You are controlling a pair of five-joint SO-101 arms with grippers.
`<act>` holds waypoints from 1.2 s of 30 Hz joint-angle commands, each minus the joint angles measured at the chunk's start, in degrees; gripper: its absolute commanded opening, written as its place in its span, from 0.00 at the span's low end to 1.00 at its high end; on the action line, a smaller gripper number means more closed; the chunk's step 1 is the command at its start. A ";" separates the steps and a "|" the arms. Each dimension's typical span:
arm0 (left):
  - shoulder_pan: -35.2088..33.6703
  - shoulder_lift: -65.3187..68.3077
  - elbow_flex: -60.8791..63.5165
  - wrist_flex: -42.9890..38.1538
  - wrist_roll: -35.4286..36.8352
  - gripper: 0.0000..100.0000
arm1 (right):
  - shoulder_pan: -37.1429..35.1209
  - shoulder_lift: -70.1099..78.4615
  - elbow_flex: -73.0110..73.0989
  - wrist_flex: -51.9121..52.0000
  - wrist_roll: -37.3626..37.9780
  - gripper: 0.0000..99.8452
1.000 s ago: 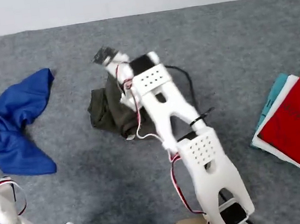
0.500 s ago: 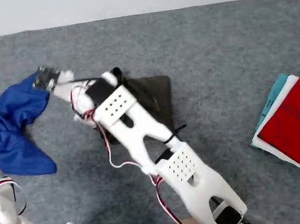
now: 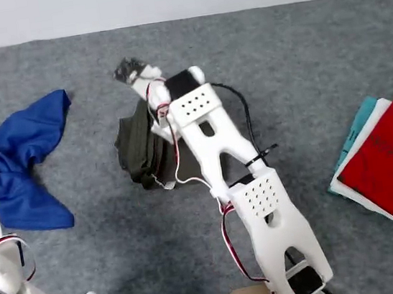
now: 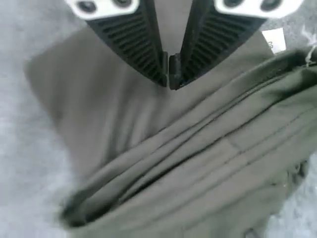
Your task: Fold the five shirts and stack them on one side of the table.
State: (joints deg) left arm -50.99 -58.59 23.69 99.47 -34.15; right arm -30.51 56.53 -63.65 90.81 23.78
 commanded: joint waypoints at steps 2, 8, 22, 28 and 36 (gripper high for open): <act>0.00 -0.18 -0.13 0.53 -0.26 0.12 | -3.65 -0.13 2.64 -7.96 0.62 0.01; -0.09 -0.18 -0.22 0.53 -0.26 0.12 | -11.38 1.71 -2.90 -13.32 0.62 0.01; -0.09 -0.18 -0.13 0.53 -0.26 0.12 | -2.15 3.74 -17.58 -8.48 1.32 0.01; -0.18 -0.18 -0.22 0.53 -0.26 0.12 | 4.79 4.26 -19.69 6.90 1.85 0.01; 0.09 -0.18 -0.04 0.53 0.00 0.12 | 7.34 0.84 -20.22 12.35 -2.55 0.01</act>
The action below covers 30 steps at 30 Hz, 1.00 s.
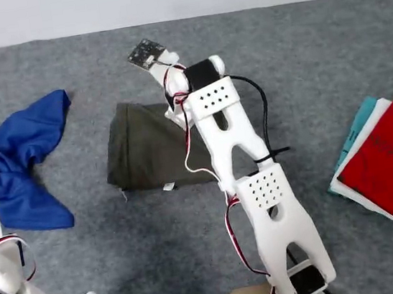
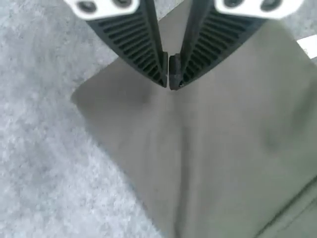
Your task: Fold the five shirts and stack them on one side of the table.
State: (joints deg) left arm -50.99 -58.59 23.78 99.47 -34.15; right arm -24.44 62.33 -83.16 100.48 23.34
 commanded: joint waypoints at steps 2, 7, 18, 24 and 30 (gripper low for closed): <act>0.00 -0.18 -0.13 0.53 0.00 0.12 | 1.45 -8.04 4.04 2.77 -2.46 0.01; -0.09 -0.18 -0.13 0.53 0.00 0.12 | 0.40 -18.77 24.26 2.33 -5.10 0.01; 0.09 -0.09 -0.13 0.53 0.00 0.12 | -8.48 -9.45 35.78 -6.11 -5.63 0.01; -0.09 -0.18 -0.13 0.70 0.00 0.12 | -11.65 -9.19 27.87 -1.80 -5.63 0.01; -0.09 -0.18 -0.13 0.70 0.00 0.12 | -11.91 -11.38 11.52 1.89 -5.54 0.01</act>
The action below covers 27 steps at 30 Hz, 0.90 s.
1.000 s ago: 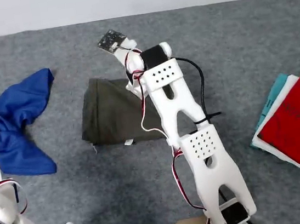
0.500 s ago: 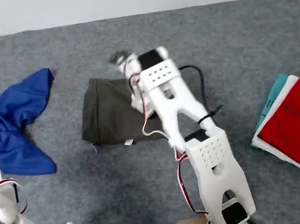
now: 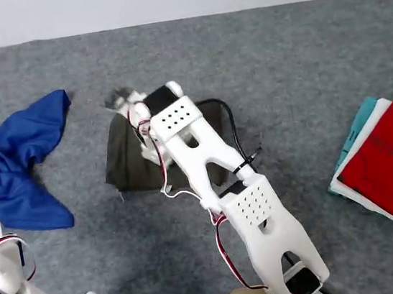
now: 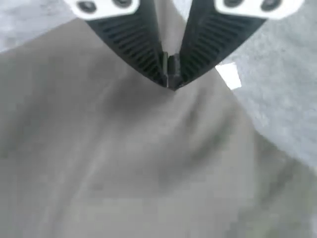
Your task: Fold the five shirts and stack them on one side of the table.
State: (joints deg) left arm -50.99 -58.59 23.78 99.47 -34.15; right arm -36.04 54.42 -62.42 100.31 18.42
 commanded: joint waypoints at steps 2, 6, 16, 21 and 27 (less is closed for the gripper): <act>0.00 -0.18 -0.13 0.70 0.00 0.12 | -1.19 -3.47 -13.10 1.63 -0.53 0.01; 0.18 0.09 0.13 0.62 0.00 0.12 | -4.26 -0.92 -14.24 -1.89 -0.26 0.01; 0.00 -0.18 2.07 0.53 0.00 0.12 | -11.56 15.25 -14.77 -13.85 -0.18 0.01; -0.09 -0.18 2.07 0.62 0.00 0.12 | -13.58 13.41 -18.99 -11.03 -0.18 0.01; -0.09 -0.18 2.07 0.62 0.00 0.12 | -11.30 10.42 -28.92 -3.12 -0.09 0.01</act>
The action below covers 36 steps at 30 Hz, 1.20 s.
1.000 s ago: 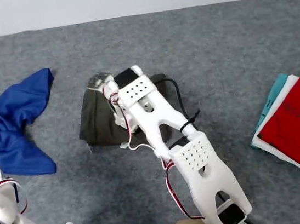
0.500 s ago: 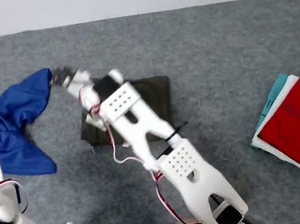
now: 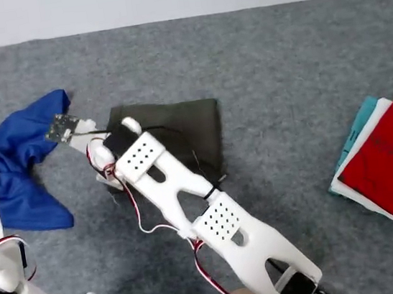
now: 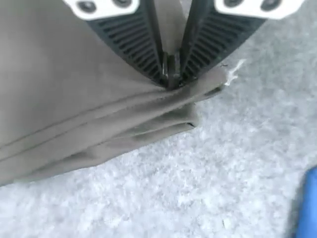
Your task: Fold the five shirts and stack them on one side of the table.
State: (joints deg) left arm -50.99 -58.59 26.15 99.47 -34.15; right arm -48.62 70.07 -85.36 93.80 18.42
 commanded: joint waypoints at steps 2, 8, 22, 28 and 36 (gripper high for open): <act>-0.09 -0.18 -0.31 0.62 0.00 0.12 | 3.03 -5.76 -8.09 6.73 -0.18 0.01; 0.09 -0.18 -0.13 0.53 0.00 0.12 | 9.54 -5.85 -10.37 9.01 -6.86 0.05; 0.18 -0.18 0.04 0.53 0.00 0.12 | 19.21 -5.14 -8.79 9.01 -45.19 0.37; 0.18 -0.18 0.04 0.53 0.00 0.12 | 19.30 -4.70 -3.34 8.92 -45.54 0.38; -0.09 -0.18 0.13 0.53 0.00 0.12 | 22.29 -5.14 -1.32 9.10 -48.62 0.38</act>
State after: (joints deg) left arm -50.99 -58.59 26.33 99.47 -34.15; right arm -28.04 68.57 -86.15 100.66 -29.32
